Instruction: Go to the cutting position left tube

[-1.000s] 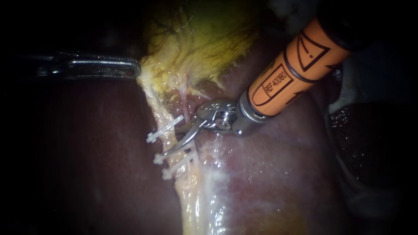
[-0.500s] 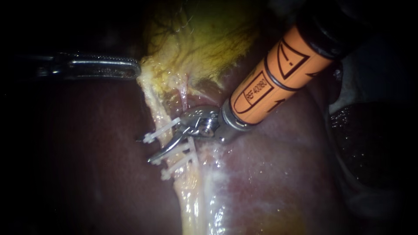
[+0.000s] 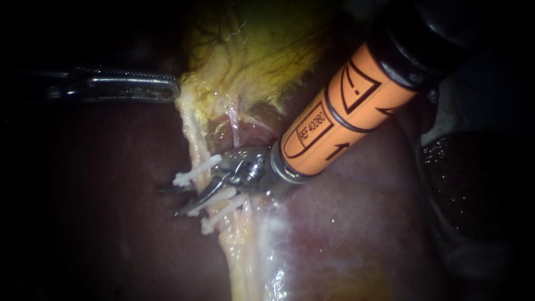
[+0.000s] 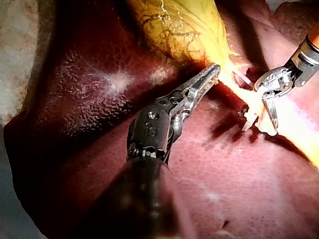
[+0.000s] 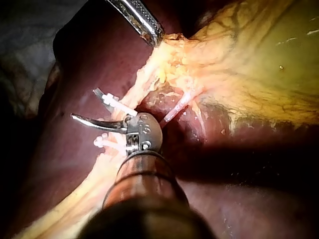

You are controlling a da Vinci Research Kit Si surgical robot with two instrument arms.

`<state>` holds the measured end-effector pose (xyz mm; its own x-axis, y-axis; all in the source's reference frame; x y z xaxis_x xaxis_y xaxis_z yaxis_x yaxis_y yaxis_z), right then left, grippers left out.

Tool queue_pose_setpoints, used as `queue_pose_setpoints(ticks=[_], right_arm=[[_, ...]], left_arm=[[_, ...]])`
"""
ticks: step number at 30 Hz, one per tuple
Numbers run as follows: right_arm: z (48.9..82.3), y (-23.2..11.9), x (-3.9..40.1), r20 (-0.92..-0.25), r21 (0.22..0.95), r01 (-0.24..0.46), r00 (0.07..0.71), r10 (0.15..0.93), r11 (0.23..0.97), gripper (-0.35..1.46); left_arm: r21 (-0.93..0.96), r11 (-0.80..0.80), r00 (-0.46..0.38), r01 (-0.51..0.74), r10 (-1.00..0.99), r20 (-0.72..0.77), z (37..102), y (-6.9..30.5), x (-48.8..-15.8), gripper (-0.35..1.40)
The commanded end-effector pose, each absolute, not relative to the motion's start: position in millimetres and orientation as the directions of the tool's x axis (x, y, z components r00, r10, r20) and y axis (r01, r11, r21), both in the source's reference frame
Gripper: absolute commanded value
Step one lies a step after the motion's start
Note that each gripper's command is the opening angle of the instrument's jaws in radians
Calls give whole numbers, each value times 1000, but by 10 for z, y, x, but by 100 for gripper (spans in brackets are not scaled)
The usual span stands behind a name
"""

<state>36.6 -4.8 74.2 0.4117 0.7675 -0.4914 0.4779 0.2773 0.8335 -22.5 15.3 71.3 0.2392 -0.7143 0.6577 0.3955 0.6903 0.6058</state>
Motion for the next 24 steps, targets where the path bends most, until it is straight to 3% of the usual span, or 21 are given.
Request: queue_pose_setpoints(ticks=[1,8,24], right_arm=[[739,-46,366,-491,832,481,407,770,276,125],[721,-39,366,-481,830,492,395,783,262,125],[719,-40,366,-482,828,498,395,782,258,125]], left_arm=[[606,690,239,395,-715,658,713,153,-224,-35],[606,690,239,395,-715,657,713,153,-224,-35],[606,690,239,395,-715,657,713,153,-224,-35]])
